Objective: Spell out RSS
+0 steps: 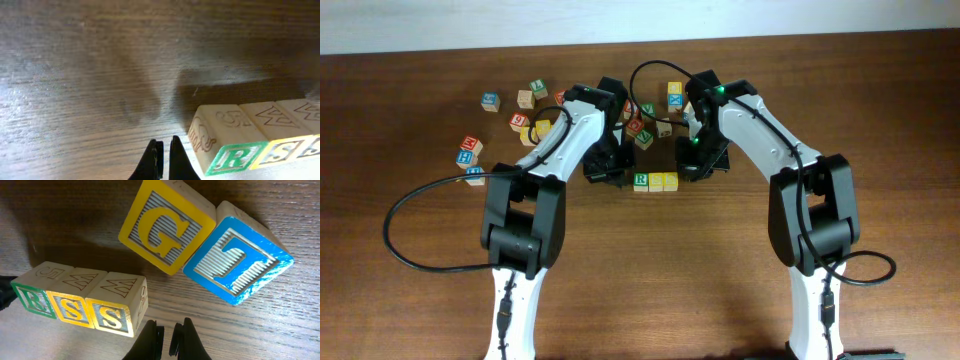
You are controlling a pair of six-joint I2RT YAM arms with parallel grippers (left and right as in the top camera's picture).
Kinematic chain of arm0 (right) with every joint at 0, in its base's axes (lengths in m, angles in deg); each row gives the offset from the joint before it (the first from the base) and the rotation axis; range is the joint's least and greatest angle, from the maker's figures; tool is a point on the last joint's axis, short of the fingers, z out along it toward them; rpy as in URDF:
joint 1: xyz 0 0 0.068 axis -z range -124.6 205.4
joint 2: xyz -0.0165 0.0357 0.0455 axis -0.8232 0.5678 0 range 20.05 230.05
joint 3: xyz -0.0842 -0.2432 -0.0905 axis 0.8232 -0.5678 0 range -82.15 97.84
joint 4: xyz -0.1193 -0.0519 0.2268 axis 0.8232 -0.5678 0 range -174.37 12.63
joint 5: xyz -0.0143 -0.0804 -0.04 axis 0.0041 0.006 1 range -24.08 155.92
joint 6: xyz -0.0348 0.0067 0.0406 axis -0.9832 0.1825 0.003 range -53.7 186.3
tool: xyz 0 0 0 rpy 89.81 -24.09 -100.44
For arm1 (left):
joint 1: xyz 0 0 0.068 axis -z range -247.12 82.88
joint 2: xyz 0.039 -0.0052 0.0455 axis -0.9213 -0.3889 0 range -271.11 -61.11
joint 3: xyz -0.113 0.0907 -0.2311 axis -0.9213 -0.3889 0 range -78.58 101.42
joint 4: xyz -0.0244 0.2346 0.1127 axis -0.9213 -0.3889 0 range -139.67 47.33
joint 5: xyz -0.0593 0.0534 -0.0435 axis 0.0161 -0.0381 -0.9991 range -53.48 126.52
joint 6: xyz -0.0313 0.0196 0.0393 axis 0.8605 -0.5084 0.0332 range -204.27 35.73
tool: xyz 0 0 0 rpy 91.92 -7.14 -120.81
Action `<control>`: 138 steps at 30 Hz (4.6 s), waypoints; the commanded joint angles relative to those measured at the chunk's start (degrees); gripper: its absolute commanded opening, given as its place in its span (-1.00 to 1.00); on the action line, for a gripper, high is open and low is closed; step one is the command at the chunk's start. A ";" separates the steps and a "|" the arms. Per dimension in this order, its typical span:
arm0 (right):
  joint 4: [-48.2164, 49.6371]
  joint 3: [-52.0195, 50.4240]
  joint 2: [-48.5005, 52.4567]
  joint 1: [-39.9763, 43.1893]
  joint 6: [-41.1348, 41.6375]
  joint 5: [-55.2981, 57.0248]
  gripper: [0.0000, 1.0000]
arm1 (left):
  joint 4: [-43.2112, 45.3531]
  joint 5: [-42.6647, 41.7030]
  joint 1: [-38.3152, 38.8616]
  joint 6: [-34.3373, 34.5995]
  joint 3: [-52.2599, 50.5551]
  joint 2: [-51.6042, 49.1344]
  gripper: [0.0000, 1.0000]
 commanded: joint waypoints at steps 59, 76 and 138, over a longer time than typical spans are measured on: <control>5.31 -4.09 -0.04 -2.82 0.48 0.70 -0.92 | 2.03 2.40 0.07 -1.22 -0.39 -0.61 -1.00; -13.68 14.01 -1.68 1.70 -0.15 8.28 -0.77 | -12.76 6.56 -5.77 -1.22 13.03 2.29 -1.00; -32.61 -4.57 -65.72 -14.12 4.79 21.35 0.97 | -25.59 22.60 -22.77 4.33 12.13 22.53 0.98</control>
